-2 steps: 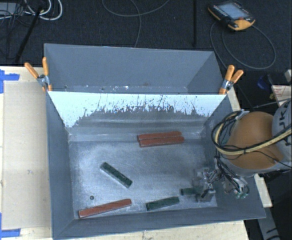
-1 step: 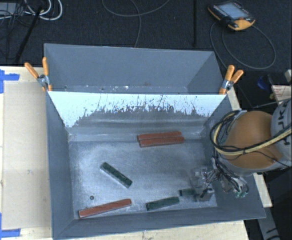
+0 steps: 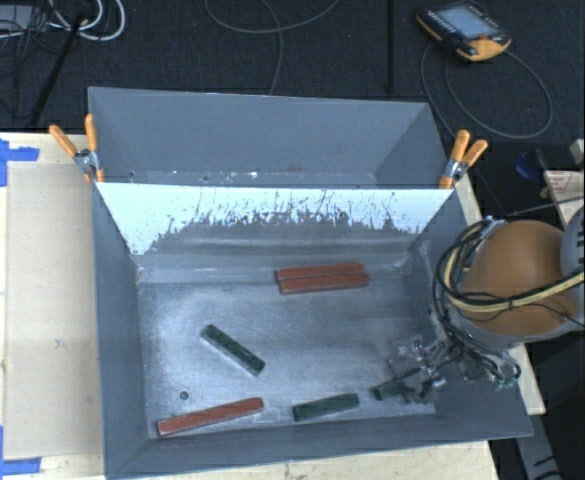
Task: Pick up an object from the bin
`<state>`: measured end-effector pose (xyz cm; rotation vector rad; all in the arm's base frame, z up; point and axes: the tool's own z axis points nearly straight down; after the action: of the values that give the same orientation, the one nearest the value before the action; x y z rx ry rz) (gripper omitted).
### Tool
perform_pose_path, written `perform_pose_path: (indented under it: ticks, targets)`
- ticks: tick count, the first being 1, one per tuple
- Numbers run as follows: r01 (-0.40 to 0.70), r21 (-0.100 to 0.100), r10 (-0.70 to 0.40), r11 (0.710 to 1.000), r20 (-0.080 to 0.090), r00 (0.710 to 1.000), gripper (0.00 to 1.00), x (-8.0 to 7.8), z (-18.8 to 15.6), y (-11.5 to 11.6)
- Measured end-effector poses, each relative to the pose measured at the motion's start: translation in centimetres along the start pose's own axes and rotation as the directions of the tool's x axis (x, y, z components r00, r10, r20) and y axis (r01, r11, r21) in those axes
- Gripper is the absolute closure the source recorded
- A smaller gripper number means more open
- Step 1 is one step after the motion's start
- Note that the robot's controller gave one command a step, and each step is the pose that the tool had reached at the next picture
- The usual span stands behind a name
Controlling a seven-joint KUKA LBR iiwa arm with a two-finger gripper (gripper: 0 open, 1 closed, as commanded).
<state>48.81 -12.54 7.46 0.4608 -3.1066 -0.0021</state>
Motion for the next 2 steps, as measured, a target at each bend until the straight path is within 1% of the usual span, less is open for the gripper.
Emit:
perform_pose_path:
  ticks: [1,2]
  targets:
    - [-0.323,-0.002,0.323,0.946,0.0,0.946,1.0,-0.64,0.49,-1.04]
    - [-0.321,-0.002,0.321,0.947,0.0,0.947,1.0,-0.65,0.49,-1.03]
